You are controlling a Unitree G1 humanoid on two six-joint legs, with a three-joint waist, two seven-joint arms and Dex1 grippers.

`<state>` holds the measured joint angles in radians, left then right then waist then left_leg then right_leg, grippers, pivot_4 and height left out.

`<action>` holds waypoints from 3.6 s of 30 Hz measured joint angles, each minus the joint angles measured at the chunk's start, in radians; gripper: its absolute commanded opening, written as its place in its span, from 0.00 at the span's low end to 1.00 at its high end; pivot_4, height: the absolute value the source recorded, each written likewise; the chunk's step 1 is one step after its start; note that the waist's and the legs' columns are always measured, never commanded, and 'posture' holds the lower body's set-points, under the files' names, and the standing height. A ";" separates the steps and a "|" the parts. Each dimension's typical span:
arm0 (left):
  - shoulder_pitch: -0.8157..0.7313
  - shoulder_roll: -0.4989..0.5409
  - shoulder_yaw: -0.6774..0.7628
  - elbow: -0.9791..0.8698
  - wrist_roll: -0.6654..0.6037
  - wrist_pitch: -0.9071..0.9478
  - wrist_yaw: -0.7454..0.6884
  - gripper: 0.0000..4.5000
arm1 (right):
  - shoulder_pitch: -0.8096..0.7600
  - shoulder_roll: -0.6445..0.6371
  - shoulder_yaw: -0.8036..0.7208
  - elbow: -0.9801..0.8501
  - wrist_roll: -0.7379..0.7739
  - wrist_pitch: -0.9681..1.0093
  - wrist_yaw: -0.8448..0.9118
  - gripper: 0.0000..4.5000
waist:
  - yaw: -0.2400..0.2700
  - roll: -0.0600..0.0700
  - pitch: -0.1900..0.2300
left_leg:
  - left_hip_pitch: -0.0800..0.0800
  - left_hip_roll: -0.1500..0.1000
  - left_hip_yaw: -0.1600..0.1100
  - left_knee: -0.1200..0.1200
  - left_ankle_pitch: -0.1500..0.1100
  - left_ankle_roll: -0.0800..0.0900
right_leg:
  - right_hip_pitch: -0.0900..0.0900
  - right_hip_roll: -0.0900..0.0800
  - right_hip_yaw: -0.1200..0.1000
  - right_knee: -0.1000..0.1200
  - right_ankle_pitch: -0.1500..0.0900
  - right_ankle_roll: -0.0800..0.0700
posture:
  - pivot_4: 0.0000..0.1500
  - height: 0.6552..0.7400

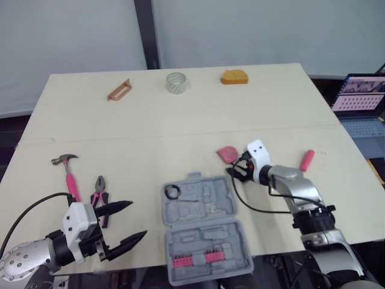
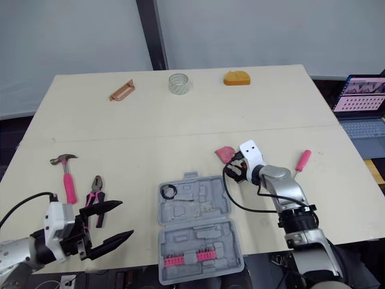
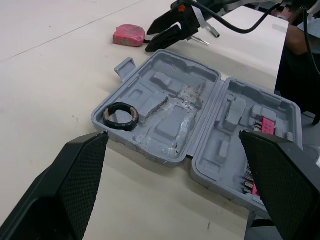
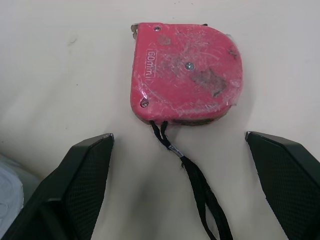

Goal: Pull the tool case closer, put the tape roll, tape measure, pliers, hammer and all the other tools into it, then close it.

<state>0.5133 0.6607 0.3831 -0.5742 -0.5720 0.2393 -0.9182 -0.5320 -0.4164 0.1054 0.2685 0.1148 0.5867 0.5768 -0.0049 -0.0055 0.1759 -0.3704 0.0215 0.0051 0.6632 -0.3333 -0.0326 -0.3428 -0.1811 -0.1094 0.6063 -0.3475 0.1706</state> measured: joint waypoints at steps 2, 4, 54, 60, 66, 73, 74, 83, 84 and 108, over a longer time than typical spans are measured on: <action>0.000 0.000 0.000 0.000 0.000 0.000 0.001 1.00 | 0.000 0.000 0.000 0.001 -0.002 -0.001 0.000 0.79 | 0.000 0.000 0.000 | 0.000 0.000 0.000 0.000 0.000 0.000 | 0.000 0.000 0.000 0.000 0.000 0.000 | 1.00 1.00; 0.000 0.000 0.000 0.000 0.002 0.000 0.001 1.00 | 0.000 0.000 0.000 0.001 -0.004 -0.001 0.000 0.57 | 0.000 0.000 0.000 | 0.000 0.000 0.000 0.000 0.000 0.000 | 0.000 0.000 0.000 0.000 0.000 0.000 | 1.00 1.00; -0.234 0.067 -0.202 0.161 0.025 -0.047 -0.221 1.00 | 0.896 -0.082 -0.298 -1.067 0.227 0.545 -0.105 0.01 | 0.029 0.002 0.001 | 0.000 0.000 0.000 -0.001 -0.001 0.000 | 0.000 0.000 0.001 -0.001 0.000 0.000 | 1.00 1.00; -0.241 0.067 -0.221 0.203 0.053 -0.109 -0.265 1.00 | 0.914 -0.076 -0.297 -1.094 0.248 0.574 -0.120 0.01 | 0.029 0.002 0.001 | 0.000 0.000 0.001 -0.001 -0.001 0.000 | 0.000 0.000 0.001 -0.001 0.000 0.000 | 1.00 1.00; -0.227 0.066 -0.226 0.228 0.068 -0.147 -0.277 1.00 | 0.919 -0.077 -0.296 -1.094 0.254 0.581 -0.128 0.01 | 0.029 0.002 0.001 | 0.000 0.000 0.000 -0.001 -0.001 0.000 | 0.000 0.000 0.001 -0.001 0.000 0.000 | 1.00 1.00; -0.221 0.067 -0.226 0.227 0.069 -0.152 -0.272 1.00 | 0.911 -0.080 -0.279 -1.093 0.262 0.587 -0.131 0.01 | 0.029 0.002 0.001 | 0.000 0.000 0.000 -0.001 -0.001 0.000 | 0.000 0.000 0.001 -0.001 0.000 0.000 | 1.00 1.00; -0.221 0.067 -0.226 0.226 0.069 -0.152 -0.271 1.00 | 0.910 -0.081 -0.277 -1.092 0.263 0.592 -0.131 0.01 | 0.029 0.002 0.001 | 0.000 0.000 0.000 -0.001 -0.001 0.000 | 0.000 0.000 0.001 -0.001 0.000 0.000 | 1.00 1.00; -0.212 0.066 -0.226 0.225 0.071 -0.161 -0.263 1.00 | 0.886 -0.085 -0.271 -1.086 0.275 0.637 -0.131 0.19 | 0.029 0.002 0.001 | 0.000 0.000 0.000 -0.001 -0.001 0.000 | 0.000 0.000 0.001 -0.001 0.000 0.000 | 1.00 1.00; -0.208 0.066 -0.226 0.225 0.071 -0.167 -0.263 1.00 | 0.883 -0.085 -0.272 -1.086 0.282 0.646 -0.131 0.32 | 0.029 0.002 0.001 | 0.000 0.000 0.000 -0.001 -0.001 0.000 | 0.000 0.000 0.001 -0.001 0.000 0.000 | 1.00 1.00; -0.199 0.053 -0.245 0.220 0.087 -0.209 -0.233 1.00 | 0.930 -0.387 -0.477 -1.034 0.384 0.513 0.118 0.99 | 0.030 0.002 0.001 | 0.001 0.000 0.001 -0.001 -0.001 0.001 | 0.001 0.000 0.001 -0.002 0.000 0.000 | 1.00 1.00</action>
<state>0.3148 0.7136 0.1380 -0.3540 -0.4846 0.0308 -1.1513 0.3984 -0.8032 -0.3721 -0.7657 0.4992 1.0998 0.6947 0.0255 -0.0032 0.1769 -0.3696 0.0212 0.0064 0.6623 -0.3346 -0.0316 -0.3417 -0.1810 -0.1081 0.6040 -0.3473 0.1708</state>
